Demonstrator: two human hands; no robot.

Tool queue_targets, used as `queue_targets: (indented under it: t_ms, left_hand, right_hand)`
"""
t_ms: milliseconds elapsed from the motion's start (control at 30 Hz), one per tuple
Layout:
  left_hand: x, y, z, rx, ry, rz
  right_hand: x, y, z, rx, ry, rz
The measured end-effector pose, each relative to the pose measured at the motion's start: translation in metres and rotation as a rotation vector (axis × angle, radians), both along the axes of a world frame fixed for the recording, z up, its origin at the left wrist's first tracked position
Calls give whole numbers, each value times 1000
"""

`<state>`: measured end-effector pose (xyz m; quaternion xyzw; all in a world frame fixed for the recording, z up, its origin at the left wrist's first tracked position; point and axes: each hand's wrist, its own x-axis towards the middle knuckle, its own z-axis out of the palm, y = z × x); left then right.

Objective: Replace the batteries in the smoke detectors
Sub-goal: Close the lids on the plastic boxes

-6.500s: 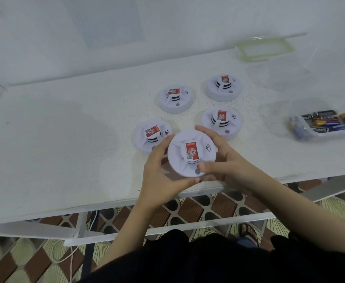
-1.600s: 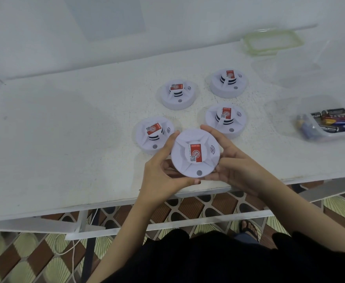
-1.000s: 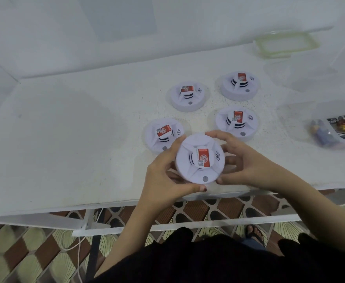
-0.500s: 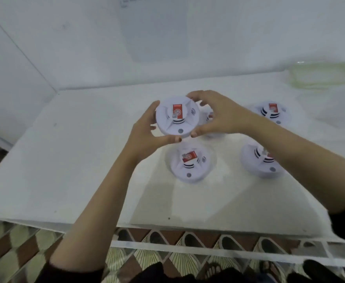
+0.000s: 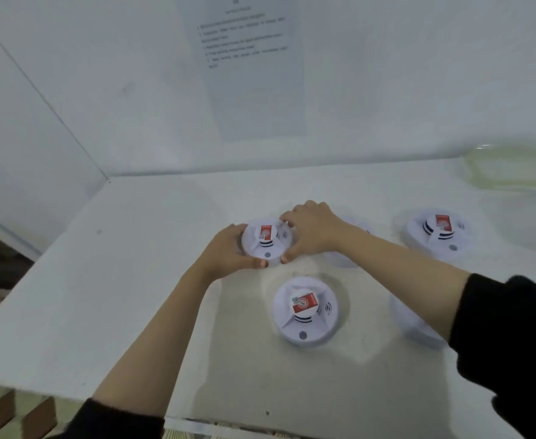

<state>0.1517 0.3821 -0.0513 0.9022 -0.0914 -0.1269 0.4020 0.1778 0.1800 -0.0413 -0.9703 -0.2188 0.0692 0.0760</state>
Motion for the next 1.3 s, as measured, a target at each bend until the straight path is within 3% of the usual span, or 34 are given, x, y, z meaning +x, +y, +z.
queue_targets:
  t_ms: [167,267,467,667,733,867,1033,1167,1300]
  left_hand:
    - [2,-4,6,207,28,9]
    - [3,-23,23,339,-23,32]
    - [4,-126,59,100,-321,25]
    - [18,-263,64,-90,-338,-136]
    - [27,-305,59,-55,-317,-207]
    - [51,-368,38,214,-334,-378]
    - [80,-408,13,407,-321,-426]
    - [93,-419,2,366,-356,-347]
    - [96,-425,-2,222,-396,-285]
  right_hand:
    - [-6,-9,3,-39,7,19]
    - [-18,-37,15,107,60,0]
    - [-46,-151,40,363,24,-113]
    - [-61,-301,50,399,-87,-345]
    - [-57,-352,54,377,-98,-430]
    - [-41,-437,57,262,9,-539]
    - [-23,-494,39,297,160,-578]
    - [-16,-505,24,361,186,-580]
    - [-14,-505,11,434,72,-550]
